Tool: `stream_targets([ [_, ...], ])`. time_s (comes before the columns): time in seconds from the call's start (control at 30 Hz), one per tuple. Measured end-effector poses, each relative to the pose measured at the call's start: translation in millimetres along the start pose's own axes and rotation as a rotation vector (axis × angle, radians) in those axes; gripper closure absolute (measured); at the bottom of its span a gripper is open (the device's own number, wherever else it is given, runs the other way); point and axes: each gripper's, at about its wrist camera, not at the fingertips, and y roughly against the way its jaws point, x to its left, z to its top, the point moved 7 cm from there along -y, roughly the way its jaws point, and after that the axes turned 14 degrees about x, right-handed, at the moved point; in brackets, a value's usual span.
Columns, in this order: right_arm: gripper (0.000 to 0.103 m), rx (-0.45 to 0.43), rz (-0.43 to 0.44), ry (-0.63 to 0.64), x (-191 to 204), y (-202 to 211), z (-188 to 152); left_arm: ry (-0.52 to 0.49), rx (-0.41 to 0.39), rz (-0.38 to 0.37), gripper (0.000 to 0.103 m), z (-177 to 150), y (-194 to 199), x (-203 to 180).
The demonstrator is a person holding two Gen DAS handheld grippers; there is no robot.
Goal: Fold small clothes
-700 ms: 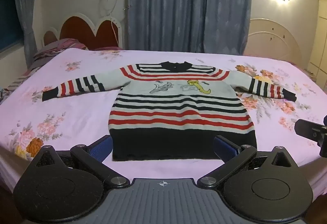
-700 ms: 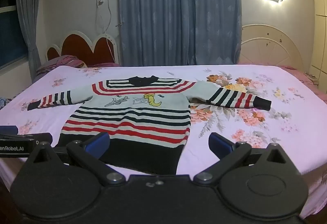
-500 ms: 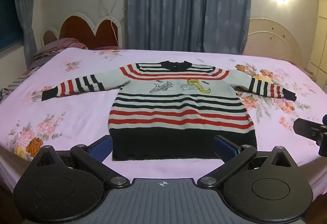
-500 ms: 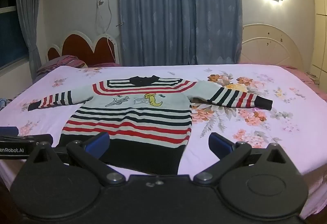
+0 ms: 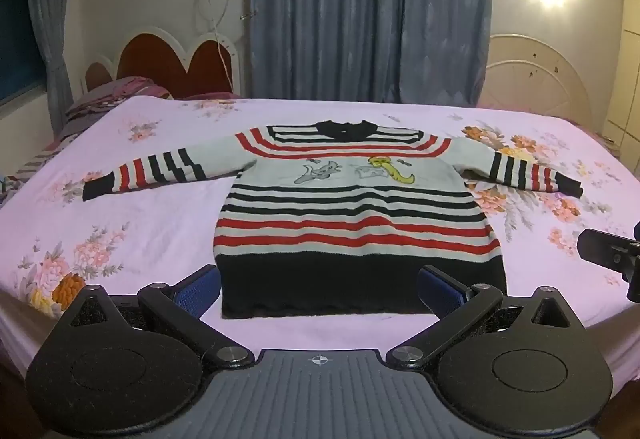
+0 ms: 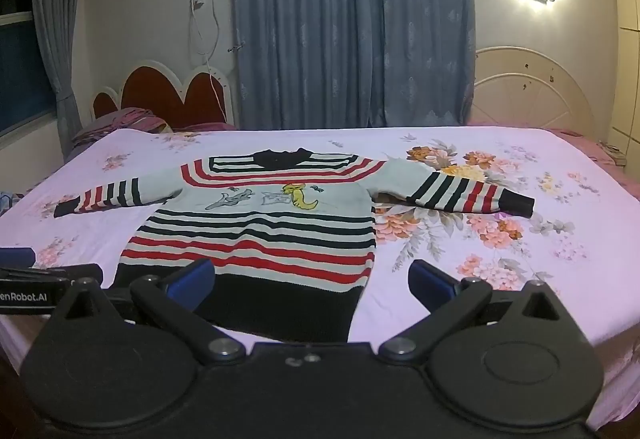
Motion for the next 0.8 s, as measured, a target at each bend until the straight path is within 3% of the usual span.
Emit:
stream_targets([
  [0.8,0.001,-0.004,0.001,0.001,1.4,-1.2,2.5,-0.001,0.001,0.001,0.0,1.7,-2.7,1.6],
])
